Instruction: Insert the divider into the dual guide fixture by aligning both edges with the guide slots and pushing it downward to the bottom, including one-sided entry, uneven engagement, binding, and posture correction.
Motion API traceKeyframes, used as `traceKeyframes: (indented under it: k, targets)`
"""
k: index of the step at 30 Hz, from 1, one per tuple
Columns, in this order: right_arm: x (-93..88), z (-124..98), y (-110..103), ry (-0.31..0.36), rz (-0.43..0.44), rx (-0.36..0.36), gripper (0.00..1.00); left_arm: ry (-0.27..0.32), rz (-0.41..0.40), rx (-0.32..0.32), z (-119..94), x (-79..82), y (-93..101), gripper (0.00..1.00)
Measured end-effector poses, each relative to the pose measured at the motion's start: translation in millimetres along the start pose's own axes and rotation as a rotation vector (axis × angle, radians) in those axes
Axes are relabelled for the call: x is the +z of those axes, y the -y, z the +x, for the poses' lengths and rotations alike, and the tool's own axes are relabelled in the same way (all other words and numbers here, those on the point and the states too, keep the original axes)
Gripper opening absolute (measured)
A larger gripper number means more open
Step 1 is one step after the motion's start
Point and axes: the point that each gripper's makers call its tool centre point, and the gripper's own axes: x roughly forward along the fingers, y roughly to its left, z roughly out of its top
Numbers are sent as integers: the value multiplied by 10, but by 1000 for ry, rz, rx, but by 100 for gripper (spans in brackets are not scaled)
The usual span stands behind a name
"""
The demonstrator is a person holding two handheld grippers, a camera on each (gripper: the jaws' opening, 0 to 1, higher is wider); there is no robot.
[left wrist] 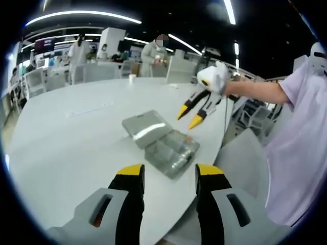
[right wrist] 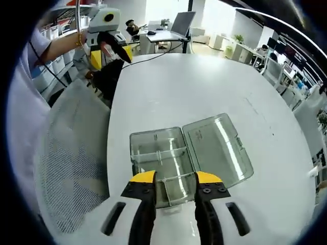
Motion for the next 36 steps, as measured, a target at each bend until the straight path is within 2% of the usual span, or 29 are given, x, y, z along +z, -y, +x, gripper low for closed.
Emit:
traceKeyframes:
  k: [12, 20, 23, 27, 33, 36]
  targets:
    - [278, -201, -30, 209, 74, -125, 26, -2, -18, 24, 1, -40, -66, 38]
    - [299, -309, -96, 338, 149, -221, 27, -12, -39, 57, 5, -110, -140, 39]
    - [250, -318, -143, 337, 149, -243, 27, -14, -43, 59, 7, -116, -151, 39]
    - [263, -346, -244, 381, 167, -246, 29, -12, -44, 60, 14, -101, -162, 39]
    - [209, -302, -472, 406, 151, -251, 28, -23, -49, 69, 31, -138, -186, 39]
    - [193, -289, -622, 462, 183, -249, 29, -32, -58, 76, 43, -163, -206, 39]
